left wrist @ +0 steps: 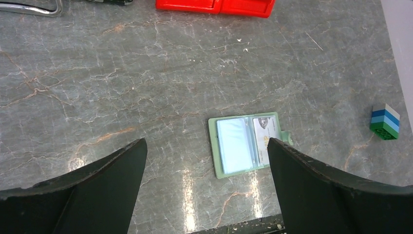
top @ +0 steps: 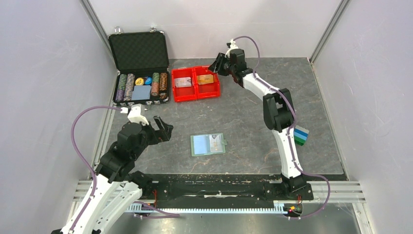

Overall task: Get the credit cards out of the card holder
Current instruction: Remove the credit card from the card holder.

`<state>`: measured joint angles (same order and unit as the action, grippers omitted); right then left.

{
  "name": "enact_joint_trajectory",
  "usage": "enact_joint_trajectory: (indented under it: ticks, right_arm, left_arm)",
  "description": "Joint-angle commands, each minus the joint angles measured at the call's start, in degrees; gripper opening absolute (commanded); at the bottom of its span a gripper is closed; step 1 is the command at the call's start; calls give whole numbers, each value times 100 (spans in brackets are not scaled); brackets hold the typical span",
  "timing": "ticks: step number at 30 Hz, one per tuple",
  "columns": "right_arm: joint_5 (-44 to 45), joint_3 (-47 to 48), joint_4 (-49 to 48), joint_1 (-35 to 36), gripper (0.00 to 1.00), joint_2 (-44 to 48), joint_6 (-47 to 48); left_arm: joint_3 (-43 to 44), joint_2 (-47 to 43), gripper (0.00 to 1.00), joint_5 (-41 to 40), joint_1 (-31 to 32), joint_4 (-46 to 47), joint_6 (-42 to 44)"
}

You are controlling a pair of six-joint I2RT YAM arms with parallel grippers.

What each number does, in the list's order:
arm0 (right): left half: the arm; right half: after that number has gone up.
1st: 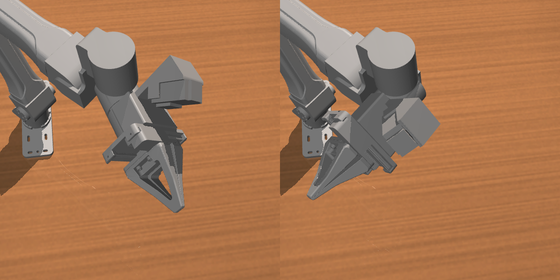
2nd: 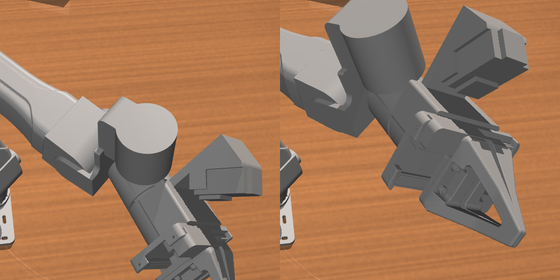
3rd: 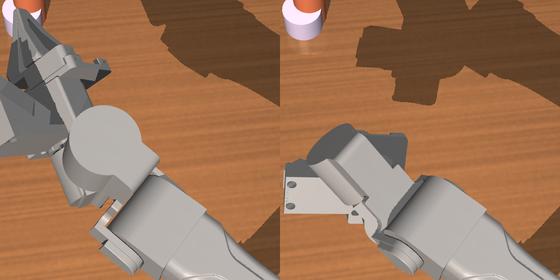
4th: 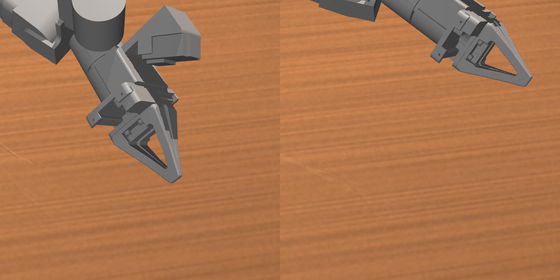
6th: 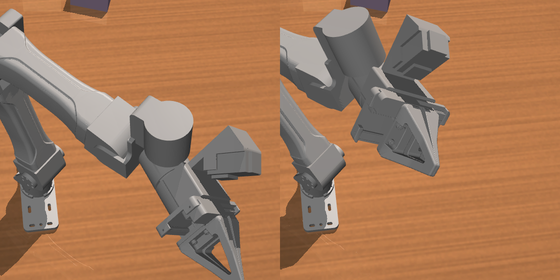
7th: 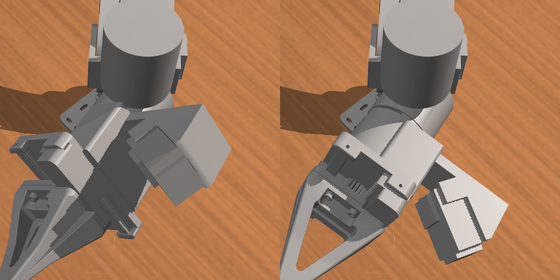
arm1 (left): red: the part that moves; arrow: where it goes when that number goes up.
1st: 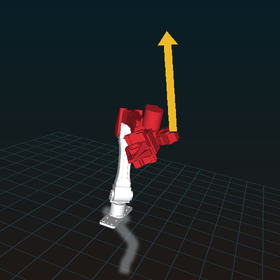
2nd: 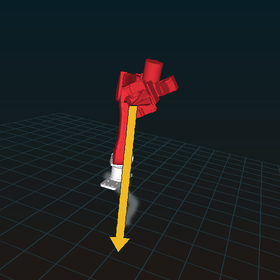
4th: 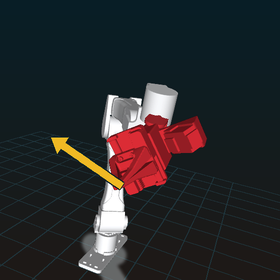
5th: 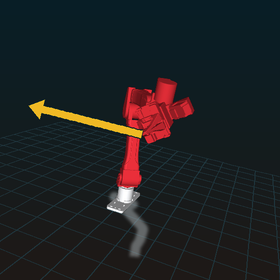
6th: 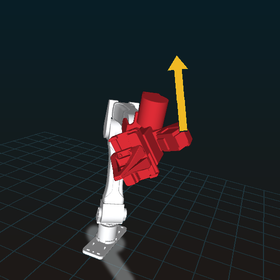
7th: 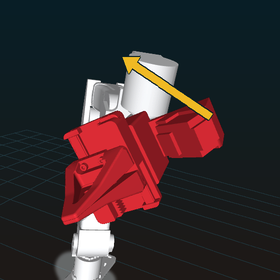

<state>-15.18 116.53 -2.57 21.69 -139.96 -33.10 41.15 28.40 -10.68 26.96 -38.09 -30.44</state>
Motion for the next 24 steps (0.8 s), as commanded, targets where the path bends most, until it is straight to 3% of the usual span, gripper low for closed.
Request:
enact_joint_trajectory:
  ticks: [1, 11, 16, 24]
  right_arm:
    - [-67, -518, 63, 2, 46, 1281, 461]
    - [158, -3856, 609, 78, 51, 3727, 1208]
    - [476, -5388, 653, 474, 53, 4827, 1298]
    - [453, -6764, 389, 1400, 52, 5765, 1006]
  left_arm:
    - [-26, 22, 100, 56, -13, 30, 225]
    - [-31, 204, 100, 179, -15, 54, 203]
    - [-80, 343, 100, 202, -15, 135, 166]
    - [-62, 495, 100, 274, -21, 122, 172]
